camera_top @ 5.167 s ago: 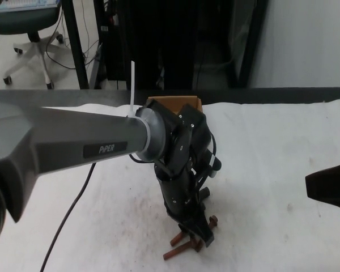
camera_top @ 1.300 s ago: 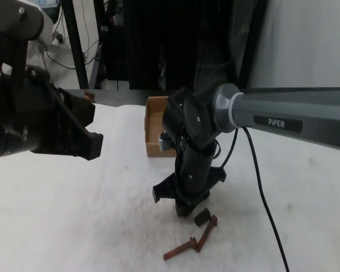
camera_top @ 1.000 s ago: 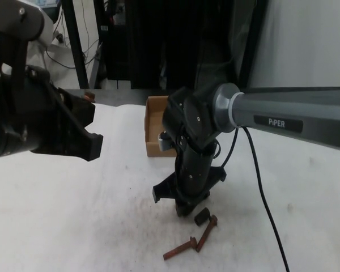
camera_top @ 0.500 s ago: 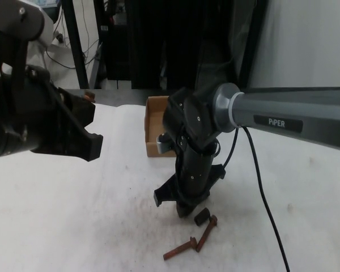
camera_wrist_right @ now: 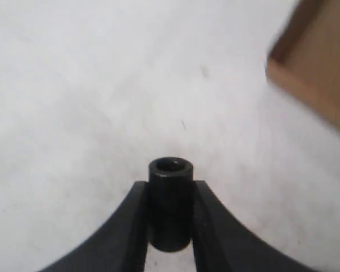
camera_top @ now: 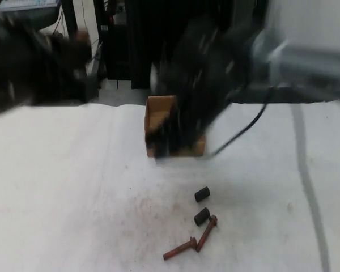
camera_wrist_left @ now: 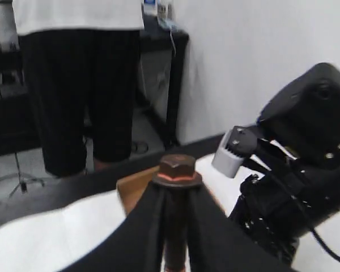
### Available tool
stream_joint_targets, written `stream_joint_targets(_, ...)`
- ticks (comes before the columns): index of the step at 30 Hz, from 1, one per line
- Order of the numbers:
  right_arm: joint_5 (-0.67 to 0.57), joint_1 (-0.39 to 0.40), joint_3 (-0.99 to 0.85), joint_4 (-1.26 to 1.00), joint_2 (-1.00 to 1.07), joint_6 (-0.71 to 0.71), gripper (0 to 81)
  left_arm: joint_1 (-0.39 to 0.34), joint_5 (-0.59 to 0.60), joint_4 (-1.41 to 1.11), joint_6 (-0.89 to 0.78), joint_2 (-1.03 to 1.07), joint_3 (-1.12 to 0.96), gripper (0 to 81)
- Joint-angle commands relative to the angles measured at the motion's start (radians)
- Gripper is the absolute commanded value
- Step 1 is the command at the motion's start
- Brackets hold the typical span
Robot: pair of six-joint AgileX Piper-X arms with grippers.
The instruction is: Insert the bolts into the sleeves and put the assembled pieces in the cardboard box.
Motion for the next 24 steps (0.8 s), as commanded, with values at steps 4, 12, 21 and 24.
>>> stream_joint_targets(4, -0.175, -0.021, 0.071, -0.240, -0.208, -0.035, 0.8, 0.002, 0.062, -0.312, -0.016, -0.007, 0.017, 0.3)
stream_joint_targets(12, -0.346, -0.025, 0.386, -0.450, -0.427, 0.016, 0.8, 0.074, 0.469, -0.679, -0.282, 0.034, 0.027, 0.3)
stream_joint_targets(21, -0.466, 0.025, 0.631, -1.065, -0.552, 0.241, 0.8, 0.148, 0.895, -0.894, -0.660, 0.175, 0.027, 0.3)
stream_joint_targets(24, -0.462, 0.053, 0.635, -1.124, -0.552, 0.261, 0.8, 0.148, 0.900, -1.021, -0.750, 0.211, 0.027, 0.3)
